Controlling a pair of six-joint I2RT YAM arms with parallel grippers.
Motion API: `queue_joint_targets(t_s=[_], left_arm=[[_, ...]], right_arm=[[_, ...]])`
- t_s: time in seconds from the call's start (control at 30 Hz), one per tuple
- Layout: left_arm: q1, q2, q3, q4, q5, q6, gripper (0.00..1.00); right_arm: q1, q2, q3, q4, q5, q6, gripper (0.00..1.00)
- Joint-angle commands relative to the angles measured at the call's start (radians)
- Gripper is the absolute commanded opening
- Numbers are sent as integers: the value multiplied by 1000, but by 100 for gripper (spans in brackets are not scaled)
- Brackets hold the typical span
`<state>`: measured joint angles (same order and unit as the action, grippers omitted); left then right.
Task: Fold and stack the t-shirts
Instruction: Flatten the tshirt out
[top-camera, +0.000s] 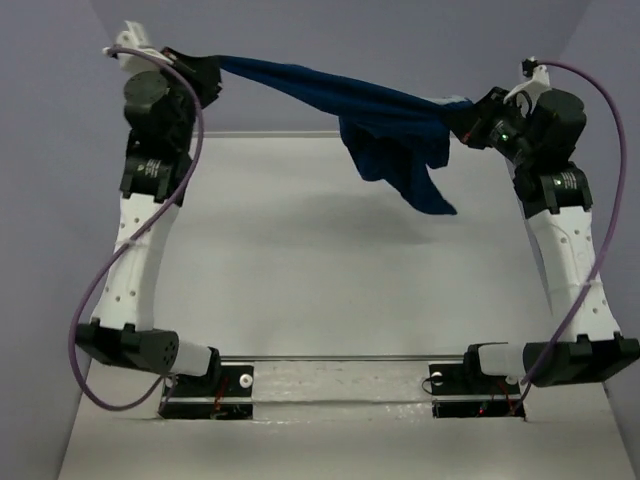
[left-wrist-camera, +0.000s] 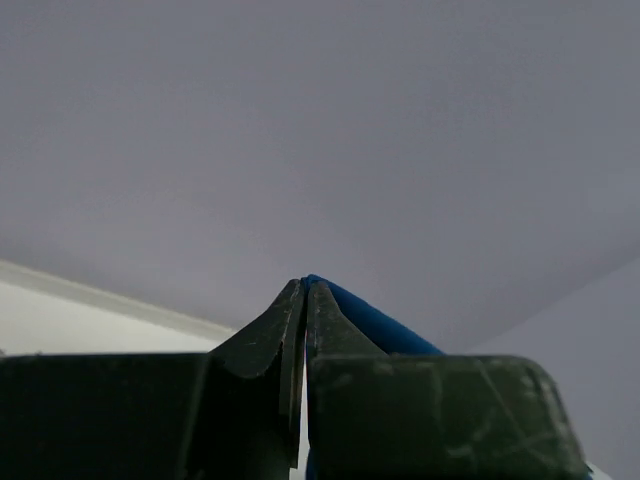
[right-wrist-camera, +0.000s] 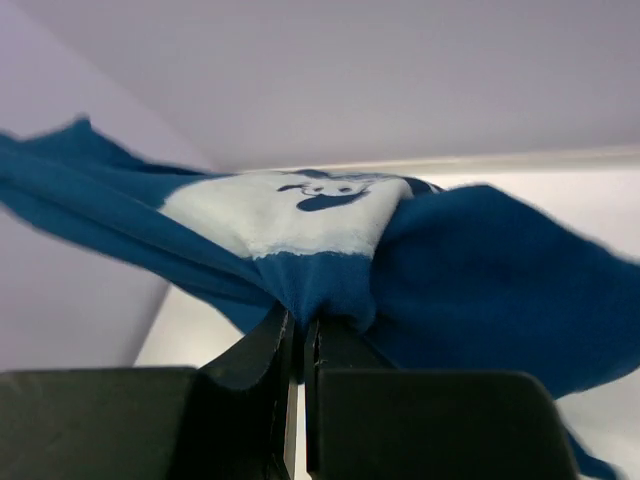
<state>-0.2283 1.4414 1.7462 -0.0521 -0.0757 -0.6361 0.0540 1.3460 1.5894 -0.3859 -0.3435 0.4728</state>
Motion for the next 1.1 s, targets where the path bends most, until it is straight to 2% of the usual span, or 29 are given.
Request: queue_joint_targets(t_s=[0.0,0.13,0.17,0.27,0.3,0.43,0.5,0.53,0.6,0.63,0.7,0.73,0.8,0.83,0.87,0.97,1.07], left_arm=[[105,-160,-13,11,8,29,0],[106,-226,-59,-9,14,29,0],[106,-243,-59,-11,19,26,0],[106,-285,-60,-37,-36,65,0],[106,-300,-79,-58,-61,76,0],[106,-374,-313,-42,-70,61,0],[106,-401,-350,-26,-50,36,0],[106,-403,-326,-26,-44,36,0],[106,-380,-257,-41,-45,38,0],[106,-371,-219,-42,-41,39,0],[106,-339,-82,-42,-15,36,0],[95,-326,3,-45,3,29,0],[72,-320,77,-40,16,29,0],[63,-322,137,-37,16,32,0],[44,-322,165,-34,17,36,0],[3,-329,222,-29,34,36,0],[-32,-375,126,18,86,6,0]], right_arm=[[1,-28,8,-119,-101,-82,0],[1,108,18,31,-129,-34,0],[1,216,112,39,-156,-10,0],[1,400,347,26,-222,32,0],[10,415,371,10,-229,26,0],[20,375,250,111,-252,20,0],[32,445,273,137,-288,64,0],[41,494,328,116,-374,75,0],[110,589,500,20,-376,60,0],[137,634,694,-19,-367,34,0],[179,761,907,-99,-370,32,0],[190,813,1040,-65,-396,91,0],[190,812,1034,75,-439,262,0],[190,796,993,213,-466,301,0],[190,789,982,264,-482,352,0],[181,780,948,327,-535,372,0],[147,762,809,341,-586,348,0]])
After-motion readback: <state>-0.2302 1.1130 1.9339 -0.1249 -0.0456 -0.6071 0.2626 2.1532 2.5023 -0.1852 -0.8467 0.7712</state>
